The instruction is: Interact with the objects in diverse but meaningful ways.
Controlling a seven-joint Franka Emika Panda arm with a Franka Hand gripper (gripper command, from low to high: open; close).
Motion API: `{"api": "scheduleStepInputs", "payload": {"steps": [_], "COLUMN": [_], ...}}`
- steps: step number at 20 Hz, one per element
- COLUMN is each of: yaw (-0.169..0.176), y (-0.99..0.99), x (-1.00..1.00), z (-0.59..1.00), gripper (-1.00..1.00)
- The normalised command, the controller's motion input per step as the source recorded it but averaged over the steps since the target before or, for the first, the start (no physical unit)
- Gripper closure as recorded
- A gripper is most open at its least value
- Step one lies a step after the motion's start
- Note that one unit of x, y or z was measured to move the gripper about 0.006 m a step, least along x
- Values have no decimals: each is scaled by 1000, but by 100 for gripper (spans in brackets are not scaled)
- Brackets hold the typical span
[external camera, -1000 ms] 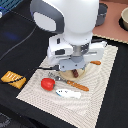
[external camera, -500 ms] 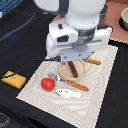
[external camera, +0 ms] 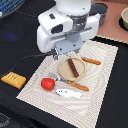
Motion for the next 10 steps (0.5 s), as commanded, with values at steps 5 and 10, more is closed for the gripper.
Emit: {"api": "scheduleStepInputs", "payload": {"steps": [5,10], "yaw": [39,65], "y": [-453,-616], "x": [-909,-664], "z": [-42,-76], "gripper": [-100,-100]}}
